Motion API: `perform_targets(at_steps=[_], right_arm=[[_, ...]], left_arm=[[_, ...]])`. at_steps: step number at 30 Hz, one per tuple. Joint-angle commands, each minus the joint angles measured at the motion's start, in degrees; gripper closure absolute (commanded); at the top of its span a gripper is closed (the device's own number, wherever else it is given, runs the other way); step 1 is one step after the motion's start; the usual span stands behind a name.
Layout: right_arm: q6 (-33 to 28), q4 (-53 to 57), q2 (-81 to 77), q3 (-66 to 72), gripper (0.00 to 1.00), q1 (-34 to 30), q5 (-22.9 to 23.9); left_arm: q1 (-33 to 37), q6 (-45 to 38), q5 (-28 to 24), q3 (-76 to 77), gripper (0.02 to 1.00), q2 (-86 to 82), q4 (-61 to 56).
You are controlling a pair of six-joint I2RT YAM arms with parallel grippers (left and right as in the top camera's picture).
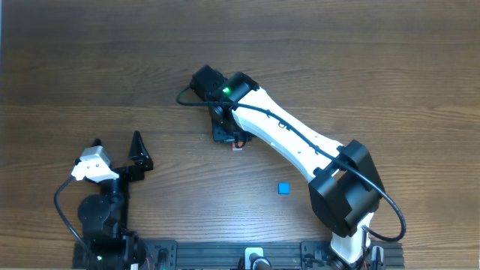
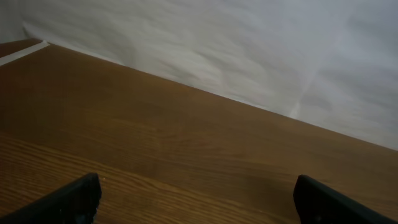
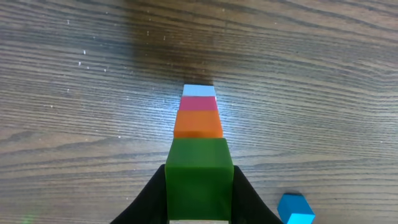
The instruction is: Stack Cubes
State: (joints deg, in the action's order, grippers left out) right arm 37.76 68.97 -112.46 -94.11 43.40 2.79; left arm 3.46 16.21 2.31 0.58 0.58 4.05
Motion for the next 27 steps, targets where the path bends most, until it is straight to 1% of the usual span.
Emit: perform_targets(at_steps=[1, 27], right_arm=[[0.98, -0.02, -0.55, 0.15, 0.991, 0.35, 1.62], [1.22, -2.75, -1.14, 2.14, 0.989, 0.20, 1.60]], left_arm=[[0.35, -0.81, -0.37, -0.24, 0.018, -0.42, -0.09], [0.35, -0.81, -0.37, -0.24, 0.020, -0.42, -0.09]])
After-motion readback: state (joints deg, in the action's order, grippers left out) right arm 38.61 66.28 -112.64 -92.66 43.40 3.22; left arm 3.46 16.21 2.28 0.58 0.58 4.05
